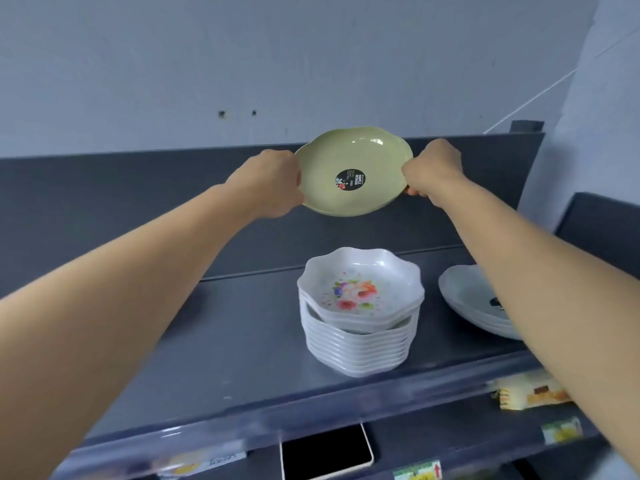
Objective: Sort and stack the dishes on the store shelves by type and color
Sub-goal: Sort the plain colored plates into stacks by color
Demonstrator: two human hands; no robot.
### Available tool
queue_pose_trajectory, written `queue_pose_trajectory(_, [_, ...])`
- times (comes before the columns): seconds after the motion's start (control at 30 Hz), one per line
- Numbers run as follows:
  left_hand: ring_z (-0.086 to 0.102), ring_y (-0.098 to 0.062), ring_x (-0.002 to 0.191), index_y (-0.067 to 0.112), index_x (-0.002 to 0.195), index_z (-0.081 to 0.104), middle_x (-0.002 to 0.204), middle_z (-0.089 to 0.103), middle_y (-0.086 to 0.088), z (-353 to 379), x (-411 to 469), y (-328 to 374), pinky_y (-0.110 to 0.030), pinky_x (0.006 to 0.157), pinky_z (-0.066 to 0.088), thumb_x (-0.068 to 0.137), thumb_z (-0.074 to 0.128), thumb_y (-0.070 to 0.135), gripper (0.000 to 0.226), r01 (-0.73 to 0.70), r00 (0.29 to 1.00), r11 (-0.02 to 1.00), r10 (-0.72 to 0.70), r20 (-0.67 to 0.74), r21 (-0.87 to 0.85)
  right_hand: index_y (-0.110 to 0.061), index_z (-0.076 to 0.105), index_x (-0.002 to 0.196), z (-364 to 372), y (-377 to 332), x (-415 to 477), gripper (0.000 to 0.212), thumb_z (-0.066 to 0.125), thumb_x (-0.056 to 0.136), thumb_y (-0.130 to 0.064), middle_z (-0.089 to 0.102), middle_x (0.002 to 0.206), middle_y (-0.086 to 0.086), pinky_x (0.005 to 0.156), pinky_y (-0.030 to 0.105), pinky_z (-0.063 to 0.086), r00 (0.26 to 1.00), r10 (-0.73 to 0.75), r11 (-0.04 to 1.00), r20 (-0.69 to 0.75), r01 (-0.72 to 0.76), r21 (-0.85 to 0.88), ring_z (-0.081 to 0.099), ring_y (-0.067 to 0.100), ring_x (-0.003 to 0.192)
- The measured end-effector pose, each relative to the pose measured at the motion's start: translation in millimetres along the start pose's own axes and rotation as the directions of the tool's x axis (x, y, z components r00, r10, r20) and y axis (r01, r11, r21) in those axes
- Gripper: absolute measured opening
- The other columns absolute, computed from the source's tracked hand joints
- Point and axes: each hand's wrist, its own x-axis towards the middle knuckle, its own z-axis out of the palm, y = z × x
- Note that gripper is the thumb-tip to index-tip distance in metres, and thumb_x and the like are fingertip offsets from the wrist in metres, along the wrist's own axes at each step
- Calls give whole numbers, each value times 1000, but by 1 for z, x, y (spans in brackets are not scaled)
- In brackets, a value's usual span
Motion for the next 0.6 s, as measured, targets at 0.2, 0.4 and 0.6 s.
queue_pose_trajectory(0.2, [63, -36, 97, 5, 105, 63, 110, 64, -13, -42, -74, -110, -41, 81, 52, 86, 59, 20, 25, 177, 984, 983, -177, -8, 47, -3, 53, 77, 75, -93, -64, 12, 47, 84, 5, 58, 66, 12, 47, 25, 40, 979, -120, 993, 167, 117, 30, 51, 19, 50])
queue_pose_trajectory(0.4, [62, -34, 99, 7, 104, 66, 109, 65, -11, -69, -141, -193, -40, 84, 52, 85, 62, 19, 23, 333, 943, 940, -332, -31, 72, 5, 57, 110, 149, -153, -128, 28, 42, 87, 6, 55, 62, 13, 60, 32, 50, 923, -193, 979, 332, 158, 130, 57, 23, 58])
queue_pose_trajectory(0.6, [63, -32, 97, 7, 104, 67, 108, 66, -11, -75, -188, -250, -34, 79, 50, 87, 59, 19, 22, 452, 892, 887, -451, -41, 97, 1, 56, 113, 215, -188, -172, 29, 42, 87, 2, 66, 86, 18, 45, 26, 40, 873, -200, 976, 446, 135, 174, 50, 18, 48])
